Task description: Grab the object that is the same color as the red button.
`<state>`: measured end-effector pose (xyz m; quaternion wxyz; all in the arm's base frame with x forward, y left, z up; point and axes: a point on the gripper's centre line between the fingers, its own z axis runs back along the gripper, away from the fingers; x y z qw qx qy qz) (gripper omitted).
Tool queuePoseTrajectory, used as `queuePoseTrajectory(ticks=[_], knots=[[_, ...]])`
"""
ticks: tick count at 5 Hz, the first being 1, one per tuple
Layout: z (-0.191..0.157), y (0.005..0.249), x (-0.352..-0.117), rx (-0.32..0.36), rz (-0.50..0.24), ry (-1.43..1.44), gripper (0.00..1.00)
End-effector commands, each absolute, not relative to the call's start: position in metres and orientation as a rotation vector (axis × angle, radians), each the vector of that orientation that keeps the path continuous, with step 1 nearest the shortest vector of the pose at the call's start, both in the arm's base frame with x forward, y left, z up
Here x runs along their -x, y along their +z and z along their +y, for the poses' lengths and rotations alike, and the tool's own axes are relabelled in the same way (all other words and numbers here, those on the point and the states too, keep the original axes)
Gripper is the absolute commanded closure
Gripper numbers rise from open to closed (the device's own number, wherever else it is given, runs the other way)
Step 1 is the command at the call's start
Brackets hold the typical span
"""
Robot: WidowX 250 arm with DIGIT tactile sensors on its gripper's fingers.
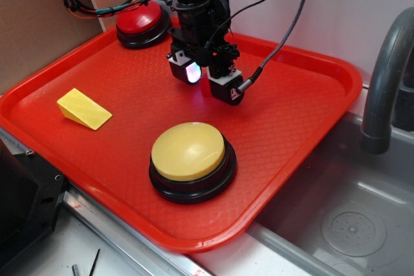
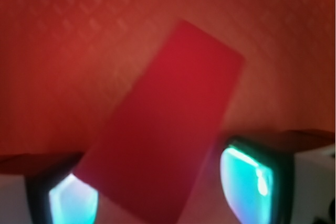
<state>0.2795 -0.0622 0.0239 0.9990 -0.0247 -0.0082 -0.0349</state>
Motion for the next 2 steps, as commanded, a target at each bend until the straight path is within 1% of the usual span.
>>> queuePoseTrajectory(ticks=[1, 2], knots=[[-0.071, 0.038, -0.293, 0.005, -0.045, 0.052, 0.00], [-0.069, 0.055, -0.285, 0.008, -0.046, 0.138, 0.00]])
